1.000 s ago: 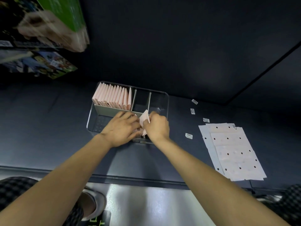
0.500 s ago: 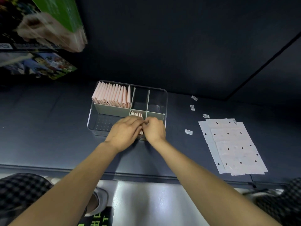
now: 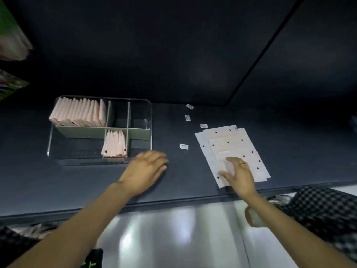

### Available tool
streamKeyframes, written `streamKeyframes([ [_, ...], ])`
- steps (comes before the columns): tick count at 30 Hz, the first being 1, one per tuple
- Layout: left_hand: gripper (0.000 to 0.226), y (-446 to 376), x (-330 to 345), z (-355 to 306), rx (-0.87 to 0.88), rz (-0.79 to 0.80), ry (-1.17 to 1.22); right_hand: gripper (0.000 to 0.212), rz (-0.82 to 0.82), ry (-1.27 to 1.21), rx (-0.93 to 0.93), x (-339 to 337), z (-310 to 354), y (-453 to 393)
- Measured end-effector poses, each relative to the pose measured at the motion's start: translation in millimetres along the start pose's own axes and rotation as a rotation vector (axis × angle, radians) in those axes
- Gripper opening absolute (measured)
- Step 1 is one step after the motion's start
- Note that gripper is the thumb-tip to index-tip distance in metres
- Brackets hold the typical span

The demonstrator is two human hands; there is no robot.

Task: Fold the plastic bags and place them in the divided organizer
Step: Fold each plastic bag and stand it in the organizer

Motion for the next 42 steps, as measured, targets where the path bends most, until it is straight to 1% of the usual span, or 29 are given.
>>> streamKeyframes([
  [1,0.021,-0.1,13.6,-17.8,0.033,0.058,0.026,0.054,-0.007,0.011,0.050,-6.3,-20.4,1.4],
  [2,0.025,1.9,29.9,-31.6,0.037,0.145,0.053,0.054,0.000,0.009,0.089,-8.3,-36.1,3.1],
  [3,0.031,7.5,47.2,-40.5,0.017,0.239,0.073,0.049,0.010,-0.004,0.103,-6.5,-47.3,5.0],
  [5,0.040,23.4,76.3,-46.4,-0.045,0.393,0.099,0.029,-0.019,-0.048,0.057,-1.8,-56.6,6.4],
  [6,0.042,28.8,83.9,-47.4,-0.063,0.419,0.112,0.019,-0.050,-0.075,0.032,-1.2,-57.8,6.4],
  [8,0.043,32.7,88.1,-49.2,-0.065,0.426,0.110,0.008,-0.094,-0.127,0.015,-1.4,-58.6,4.9],
  [10,0.045,31.1,88.6,-49.9,-0.052,0.461,0.071,0.009,-0.106,-0.144,-0.022,-1.6,-55.8,4.3],
  [12,0.046,22.6,84.3,-50.1,-0.060,0.464,0.082,0.009,-0.104,-0.134,-0.123,-2.3,-39.9,7.7],
  [14,0.053,10.5,76.5,-55.2,-0.060,0.424,0.131,0.005,-0.085,-0.112,-0.271,-1.7,-12.3,14.1],
  [16,0.068,0.0,70.0,-63.1,-0.048,0.393,0.158,0.006,-0.014,-0.108,-0.398,4.6,19.1,21.4],
  [18,0.080,-6.2,67.4,-69.5,-0.042,0.380,0.151,0.013,0.149,-0.152,-0.438,19.7,44.8,28.1],
  [19,0.081,-7.2,66.8,-71.1,-0.050,0.371,0.167,0.016,0.244,-0.188,-0.420,28.2,52.9,31.6],
  [20,0.076,-6.9,67.0,-71.2,-0.069,0.362,0.200,0.018,0.336,-0.226,-0.388,36.5,58.7,35.8],
  [21,0.064,-5.4,66.7,-70.7,-0.093,0.350,0.241,0.019,0.421,-0.267,-0.354,43.2,63.3,40.3],
  [23,0.032,-0.9,65.8,-68.0,-0.140,0.354,0.264,0.020,0.562,-0.358,-0.283,50.8,69.3,47.4],
  [24,0.021,2.0,67.3,-65.9,-0.171,0.379,0.257,0.020,0.618,-0.397,-0.242,52.4,70.0,47.9],
  [25,0.018,5.2,69.1,-62.8,-0.207,0.395,0.262,0.020,0.660,-0.430,-0.197,52.3,68.2,46.1],
  [27,0.017,10.6,72.3,-53.5,-0.301,0.398,0.348,0.026,0.696,-0.522,-0.078,45.9,57.0,35.2],
  [30,0.027,18.1,76.5,-39.7,-0.500,0.379,0.616,0.052,0.719,-0.739,0.118,31.8,30.2,19.8],
  [32,0.034,19.7,80.1,-32.6,-0.634,0.349,0.739,0.053,0.742,-0.888,0.161,30.4,17.5,16.3],
  [33,0.037,20.3,82.4,-29.7,-0.699,0.335,0.793,0.050,0.733,-0.918,0.172,32.8,12.7,15.1],
  [34,0.040,20.6,85.6,-27.4,-0.761,0.320,0.853,0.045,0.706,-0.888,0.182,37.0,8.3,13.5],
  [35,0.042,21.6,89.5,-24.9,-0.823,0.310,0.902,0.039,0.657,-0.810,0.183,41.2,5.4,11.3],
  [37,0.042,24.5,96.2,-18.0,-0.944,0.285,0.946,0.029,0.511,-0.669,0.175,46.8,5.1,3.5],
  [39,0.034,27.2,102.1,-11.8,-1.039,0.250,0.966,0.033,0.388,-0.544,0.146,47.6,10.0,-5.1],
  [41,0.019,28.4,105.0,-7.3,-1.092,0.224,0.946,0.037,0.333,-0.413,0.136,50.0,13.0,-12.9],
  [42,0.014,28.7,104.1,-4.8,-1.104,0.205,0.900,0.036,0.322,-0.370,0.149,52.4,12.4,-16.2],
])
Point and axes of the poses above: each hand's wrist, its own y-axis away from the middle knuckle, its own x-axis out of the palm, z = x × y, the point moved 8 cm from there along -y, towards the middle knuckle, and after that the axes turned 11 degrees about -y, right-handed, at the moved point
